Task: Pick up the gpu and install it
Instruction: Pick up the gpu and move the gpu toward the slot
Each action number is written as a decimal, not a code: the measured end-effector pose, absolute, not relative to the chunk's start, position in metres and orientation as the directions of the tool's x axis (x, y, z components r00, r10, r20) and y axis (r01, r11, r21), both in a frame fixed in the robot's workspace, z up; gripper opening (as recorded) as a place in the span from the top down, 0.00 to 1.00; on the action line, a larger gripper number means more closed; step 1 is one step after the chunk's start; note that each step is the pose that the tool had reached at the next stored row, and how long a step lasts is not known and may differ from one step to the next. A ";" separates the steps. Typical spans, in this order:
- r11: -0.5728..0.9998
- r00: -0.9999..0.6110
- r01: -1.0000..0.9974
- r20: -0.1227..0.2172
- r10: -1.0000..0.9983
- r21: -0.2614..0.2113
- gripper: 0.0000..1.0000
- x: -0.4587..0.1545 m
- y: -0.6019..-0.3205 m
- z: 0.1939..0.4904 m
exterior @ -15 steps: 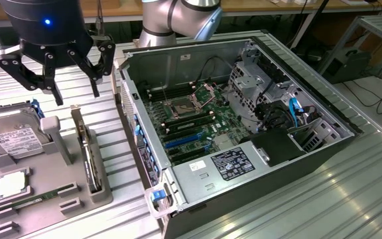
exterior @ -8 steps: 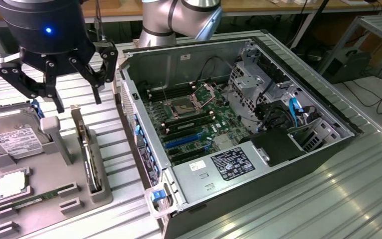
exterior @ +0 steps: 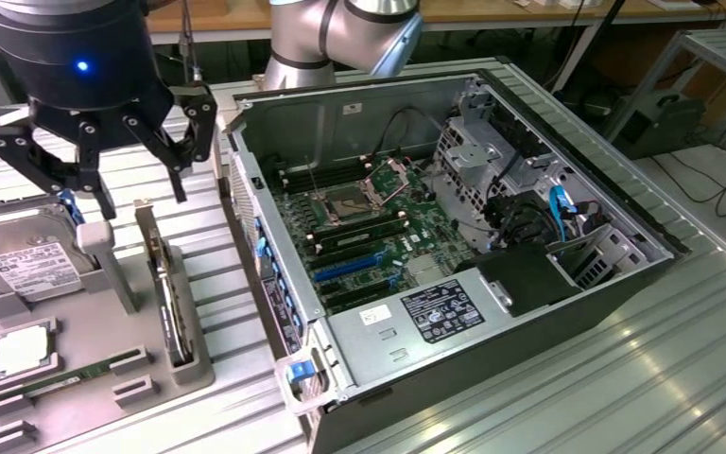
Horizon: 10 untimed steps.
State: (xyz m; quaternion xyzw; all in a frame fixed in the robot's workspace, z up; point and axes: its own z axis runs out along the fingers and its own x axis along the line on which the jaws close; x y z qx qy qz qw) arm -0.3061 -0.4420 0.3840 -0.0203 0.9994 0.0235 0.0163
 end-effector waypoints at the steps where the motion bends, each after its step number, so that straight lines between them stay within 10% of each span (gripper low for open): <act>1: 0.998 -0.999 -0.041 -0.033 -0.040 0.046 0.40 -0.307 -0.442 0.384; 10: 0.998 -0.999 -0.042 -0.033 -0.040 0.046 0.40 -0.311 -0.442 0.379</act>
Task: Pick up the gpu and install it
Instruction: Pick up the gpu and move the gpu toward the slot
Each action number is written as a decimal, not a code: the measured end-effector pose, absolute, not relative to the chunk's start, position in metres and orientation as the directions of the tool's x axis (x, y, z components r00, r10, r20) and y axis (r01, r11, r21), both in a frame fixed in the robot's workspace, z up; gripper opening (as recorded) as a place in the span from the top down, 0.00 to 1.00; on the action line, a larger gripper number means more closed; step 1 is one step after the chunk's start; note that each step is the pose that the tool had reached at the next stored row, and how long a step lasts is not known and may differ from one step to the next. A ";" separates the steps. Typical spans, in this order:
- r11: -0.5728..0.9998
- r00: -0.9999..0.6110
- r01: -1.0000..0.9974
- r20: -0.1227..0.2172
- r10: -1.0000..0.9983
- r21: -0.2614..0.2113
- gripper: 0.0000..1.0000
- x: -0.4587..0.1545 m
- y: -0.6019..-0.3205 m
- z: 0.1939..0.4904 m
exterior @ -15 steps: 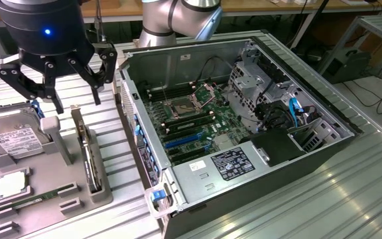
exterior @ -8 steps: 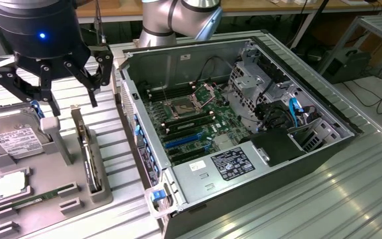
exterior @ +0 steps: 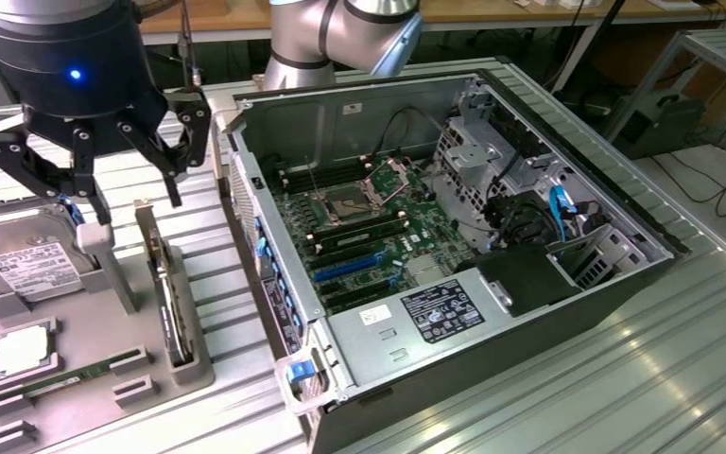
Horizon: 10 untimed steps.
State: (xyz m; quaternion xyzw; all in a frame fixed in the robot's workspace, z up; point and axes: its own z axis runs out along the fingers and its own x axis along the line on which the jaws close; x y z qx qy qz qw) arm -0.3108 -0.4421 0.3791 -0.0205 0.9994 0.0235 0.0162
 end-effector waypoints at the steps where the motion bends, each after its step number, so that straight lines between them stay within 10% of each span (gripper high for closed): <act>1: 0.998 -0.999 -0.042 -0.033 -0.041 0.046 0.40 -0.311 -0.442 0.378; 10: 0.997 -0.997 -0.066 -0.033 -0.064 0.046 0.40 -0.311 -0.442 0.366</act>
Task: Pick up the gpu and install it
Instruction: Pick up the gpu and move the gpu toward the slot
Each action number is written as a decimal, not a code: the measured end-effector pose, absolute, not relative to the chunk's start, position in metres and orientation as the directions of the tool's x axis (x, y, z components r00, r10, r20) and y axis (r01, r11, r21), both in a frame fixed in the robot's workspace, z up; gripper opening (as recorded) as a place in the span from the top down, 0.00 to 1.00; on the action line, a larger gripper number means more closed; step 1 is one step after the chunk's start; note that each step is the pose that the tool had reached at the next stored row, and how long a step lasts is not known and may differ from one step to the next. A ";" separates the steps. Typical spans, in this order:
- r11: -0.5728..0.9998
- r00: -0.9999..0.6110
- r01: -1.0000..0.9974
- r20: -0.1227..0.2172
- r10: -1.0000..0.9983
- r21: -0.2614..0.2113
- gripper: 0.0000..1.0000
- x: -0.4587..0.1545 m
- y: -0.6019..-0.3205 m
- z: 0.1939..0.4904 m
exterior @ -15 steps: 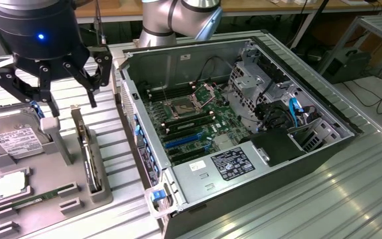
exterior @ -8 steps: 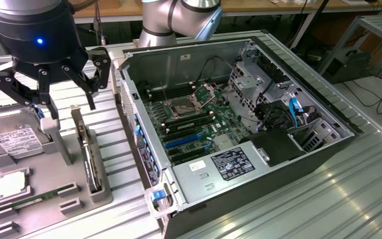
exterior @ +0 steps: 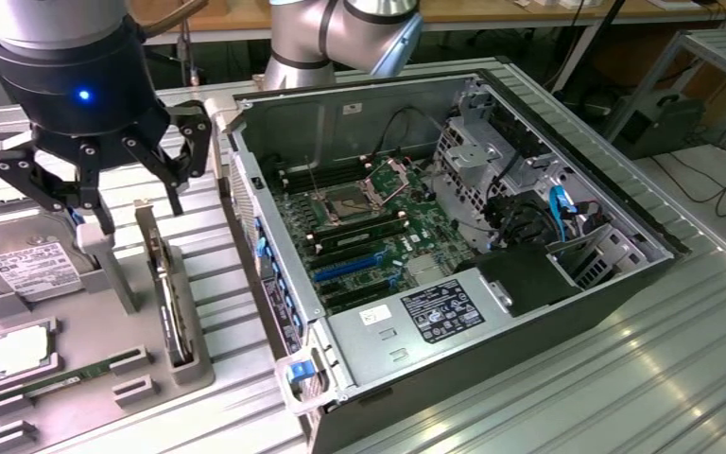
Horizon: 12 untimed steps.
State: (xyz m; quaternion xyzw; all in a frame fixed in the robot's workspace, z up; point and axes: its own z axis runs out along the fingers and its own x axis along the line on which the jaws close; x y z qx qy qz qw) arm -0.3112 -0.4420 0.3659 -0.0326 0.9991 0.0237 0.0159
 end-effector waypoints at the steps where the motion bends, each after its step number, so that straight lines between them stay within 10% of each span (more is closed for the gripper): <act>1: 0.997 -0.997 -0.068 -0.033 -0.066 0.046 0.40 -0.311 -0.442 0.365; 12: 0.996 -0.997 -0.076 -0.033 -0.075 0.046 0.40 -0.313 -0.442 0.357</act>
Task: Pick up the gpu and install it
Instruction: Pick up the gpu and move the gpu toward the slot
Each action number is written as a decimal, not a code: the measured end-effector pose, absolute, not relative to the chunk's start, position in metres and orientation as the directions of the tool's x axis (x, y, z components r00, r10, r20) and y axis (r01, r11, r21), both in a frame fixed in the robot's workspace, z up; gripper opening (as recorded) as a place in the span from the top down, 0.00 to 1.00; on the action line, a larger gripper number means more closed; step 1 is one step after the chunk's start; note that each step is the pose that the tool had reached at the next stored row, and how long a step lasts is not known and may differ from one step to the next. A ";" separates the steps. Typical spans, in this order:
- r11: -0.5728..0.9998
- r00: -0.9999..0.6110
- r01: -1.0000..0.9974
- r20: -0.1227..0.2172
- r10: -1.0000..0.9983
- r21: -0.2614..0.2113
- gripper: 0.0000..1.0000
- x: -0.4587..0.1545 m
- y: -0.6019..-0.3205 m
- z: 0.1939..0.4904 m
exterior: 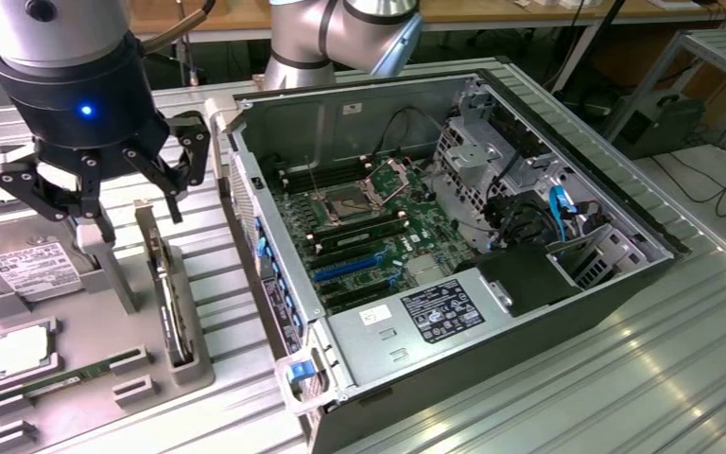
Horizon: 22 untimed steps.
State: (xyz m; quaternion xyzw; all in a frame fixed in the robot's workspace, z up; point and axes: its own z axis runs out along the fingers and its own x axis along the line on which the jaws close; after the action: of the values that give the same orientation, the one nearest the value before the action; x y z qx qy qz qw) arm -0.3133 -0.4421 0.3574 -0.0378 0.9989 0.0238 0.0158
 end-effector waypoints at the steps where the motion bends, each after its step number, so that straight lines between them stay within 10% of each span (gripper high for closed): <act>1: 0.996 -0.997 -0.077 -0.033 -0.076 0.046 0.40 -0.313 -0.442 0.357; 22: 0.996 -0.996 -0.080 -0.033 -0.079 0.046 0.40 -0.319 -0.446 0.342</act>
State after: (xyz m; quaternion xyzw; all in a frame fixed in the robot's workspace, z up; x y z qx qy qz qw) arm -0.3189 -0.4460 0.3419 -0.0398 0.9988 0.0238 0.0158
